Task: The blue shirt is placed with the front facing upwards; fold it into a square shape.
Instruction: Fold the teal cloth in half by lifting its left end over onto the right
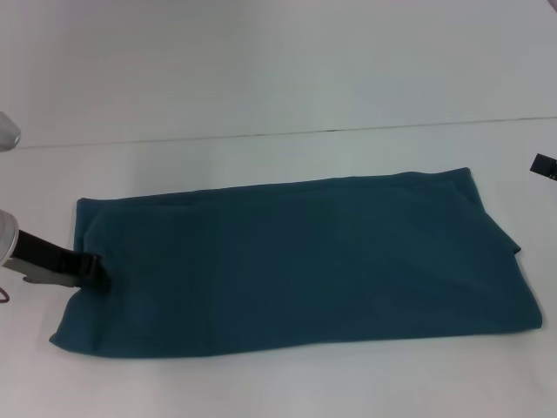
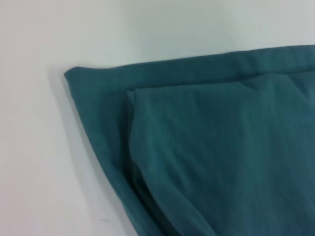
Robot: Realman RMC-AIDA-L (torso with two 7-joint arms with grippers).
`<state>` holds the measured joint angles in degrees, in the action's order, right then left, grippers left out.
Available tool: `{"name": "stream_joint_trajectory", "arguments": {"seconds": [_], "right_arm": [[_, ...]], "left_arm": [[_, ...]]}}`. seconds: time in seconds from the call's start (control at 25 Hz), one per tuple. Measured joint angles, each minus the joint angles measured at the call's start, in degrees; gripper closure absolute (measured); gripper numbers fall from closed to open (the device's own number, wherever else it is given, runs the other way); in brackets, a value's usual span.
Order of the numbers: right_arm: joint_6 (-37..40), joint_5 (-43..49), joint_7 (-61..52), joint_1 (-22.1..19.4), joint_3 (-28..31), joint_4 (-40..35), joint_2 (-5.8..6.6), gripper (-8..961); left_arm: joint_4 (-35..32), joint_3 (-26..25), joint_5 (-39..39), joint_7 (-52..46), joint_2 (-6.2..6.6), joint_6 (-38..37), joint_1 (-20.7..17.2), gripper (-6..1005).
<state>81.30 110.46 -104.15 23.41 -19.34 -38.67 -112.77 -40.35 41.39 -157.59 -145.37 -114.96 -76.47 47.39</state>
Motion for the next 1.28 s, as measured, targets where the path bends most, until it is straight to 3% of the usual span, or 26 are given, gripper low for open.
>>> {"name": "stream_joint_trajectory", "arguments": {"seconds": [0.36,1.0,1.28], "right_arm": [[0.0,0.0,0.1,-0.2,0.0,0.0,-0.08,36],[0.0,0.0,0.4,-0.1,0.0,0.0,-0.1,37],[0.0,0.0,0.4,0.1,0.0,0.0,-0.17,37]], "left_arm": [[-0.2,0.1,0.0,0.0,0.0,0.0,-0.3,975],[-2.3,1.3,-1.0,0.1,-0.54,-2.2,-1.2,961],[-6.8,0.9,-0.9,-1.3,-0.24,-3.6,-3.1,784]]}}
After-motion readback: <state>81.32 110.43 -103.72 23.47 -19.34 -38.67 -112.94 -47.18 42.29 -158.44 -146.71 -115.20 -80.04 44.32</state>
